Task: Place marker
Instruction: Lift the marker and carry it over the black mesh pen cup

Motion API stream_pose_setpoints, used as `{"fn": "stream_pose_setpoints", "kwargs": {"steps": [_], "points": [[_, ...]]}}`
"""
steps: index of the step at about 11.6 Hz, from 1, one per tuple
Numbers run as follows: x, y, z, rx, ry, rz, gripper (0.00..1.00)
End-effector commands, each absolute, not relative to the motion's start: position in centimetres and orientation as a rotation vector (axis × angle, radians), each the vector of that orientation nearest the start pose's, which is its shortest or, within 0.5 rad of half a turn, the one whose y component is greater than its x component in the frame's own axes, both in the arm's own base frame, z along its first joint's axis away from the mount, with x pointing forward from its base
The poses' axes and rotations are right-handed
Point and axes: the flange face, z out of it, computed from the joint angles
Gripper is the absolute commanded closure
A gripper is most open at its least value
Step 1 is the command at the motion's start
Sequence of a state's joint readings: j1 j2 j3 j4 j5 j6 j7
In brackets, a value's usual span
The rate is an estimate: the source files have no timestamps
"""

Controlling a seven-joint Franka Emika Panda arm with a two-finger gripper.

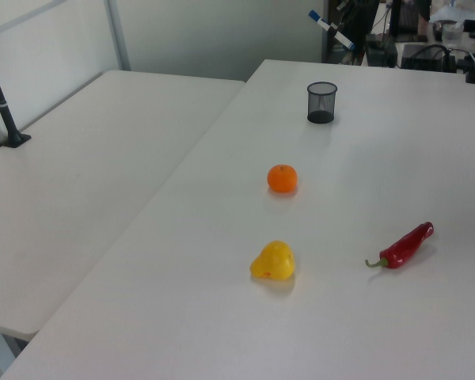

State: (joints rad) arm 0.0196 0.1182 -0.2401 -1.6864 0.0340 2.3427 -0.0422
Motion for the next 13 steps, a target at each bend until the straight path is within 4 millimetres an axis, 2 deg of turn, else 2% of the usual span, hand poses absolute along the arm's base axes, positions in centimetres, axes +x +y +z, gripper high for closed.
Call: {"fn": "stream_pose_setpoints", "kwargs": {"steps": [1, 3, 7, 10, 13], "points": [[64.4, -16.3, 54.7, -3.063, 0.328, -1.063, 1.00], [65.1, -19.3, 52.4, -3.062, 0.383, -1.179, 1.00], [66.1, -22.7, 47.0, -3.064, 0.444, -1.313, 1.00], [66.7, -23.3, 44.5, -3.042, 0.450, -1.424, 1.00], [66.1, -22.8, 40.8, -3.020, 0.429, -1.513, 1.00]]}}
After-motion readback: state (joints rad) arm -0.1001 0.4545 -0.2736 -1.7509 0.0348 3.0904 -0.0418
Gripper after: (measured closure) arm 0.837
